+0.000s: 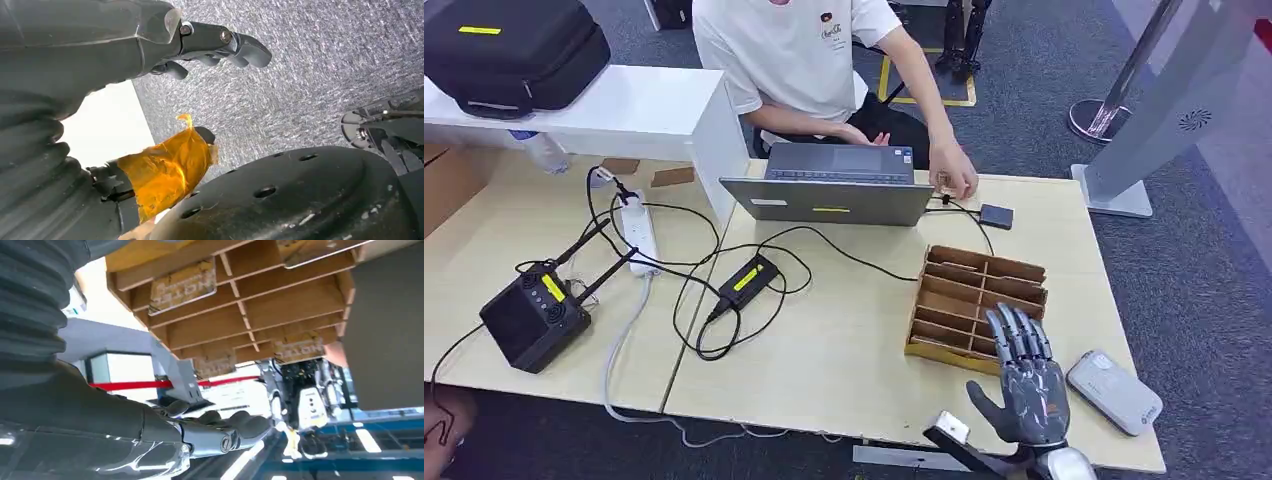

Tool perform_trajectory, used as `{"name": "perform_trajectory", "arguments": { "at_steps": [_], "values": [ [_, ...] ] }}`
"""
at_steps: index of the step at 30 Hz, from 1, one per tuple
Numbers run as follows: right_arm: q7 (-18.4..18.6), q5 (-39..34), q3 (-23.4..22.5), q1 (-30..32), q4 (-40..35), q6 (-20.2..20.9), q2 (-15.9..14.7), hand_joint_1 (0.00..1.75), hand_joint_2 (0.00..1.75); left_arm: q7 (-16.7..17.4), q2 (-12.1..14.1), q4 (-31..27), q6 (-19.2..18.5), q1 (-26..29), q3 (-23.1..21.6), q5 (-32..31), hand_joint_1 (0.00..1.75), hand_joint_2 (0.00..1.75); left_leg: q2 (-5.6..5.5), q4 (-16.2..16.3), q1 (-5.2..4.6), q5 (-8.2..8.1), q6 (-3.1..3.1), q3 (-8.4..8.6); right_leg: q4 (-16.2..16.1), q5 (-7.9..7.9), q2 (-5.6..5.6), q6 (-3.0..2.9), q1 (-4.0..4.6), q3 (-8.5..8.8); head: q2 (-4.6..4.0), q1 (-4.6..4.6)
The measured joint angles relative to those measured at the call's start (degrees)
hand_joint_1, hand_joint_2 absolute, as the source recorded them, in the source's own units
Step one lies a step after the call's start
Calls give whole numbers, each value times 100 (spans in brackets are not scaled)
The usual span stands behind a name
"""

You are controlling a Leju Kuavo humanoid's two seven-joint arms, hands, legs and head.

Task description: Pass the card to the sensor for recognition and then transmit it.

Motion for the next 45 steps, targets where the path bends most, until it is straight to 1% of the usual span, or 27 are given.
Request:
{"name": "perform_trajectory", "arguments": {
  "at_steps": [12, 25, 36, 45],
  "values": [
    [-7, -2, -140, 1, 238, -2, 2, 0, 175, 7, 0, 0, 0, 0, 0, -4, 0, 175, 0, 0, 0, 0, 0, 0, 0, 0, 0, 0, 0, -1, 0, -2],
    [-83, -48, -516, -15, 649, -2, 7, 0, 175, 24, 0, -2, 0, 0, 0, -24, 0, 175, 0, 0, -1, 0, 0, -1, -1, 0, 0, 0, -1, -1, 0, 0],
    [-105, 28, -717, -74, 850, -2, 46, 0, 175, 42, 2, 0, 0, 0, -2, -44, 0, 175, 0, 0, 0, 0, 0, -1, 0, 0, 0, 0, 0, -1, 0, 0],
    [-109, 28, -732, -89, 874, -2, 52, 0, 175, 42, 2, 0, 0, -1, -2, -44, 0, 175, 0, 0, 0, 0, 0, -1, 0, 0, 0, 0, 0, -1, 0, 0]
  ]
}}
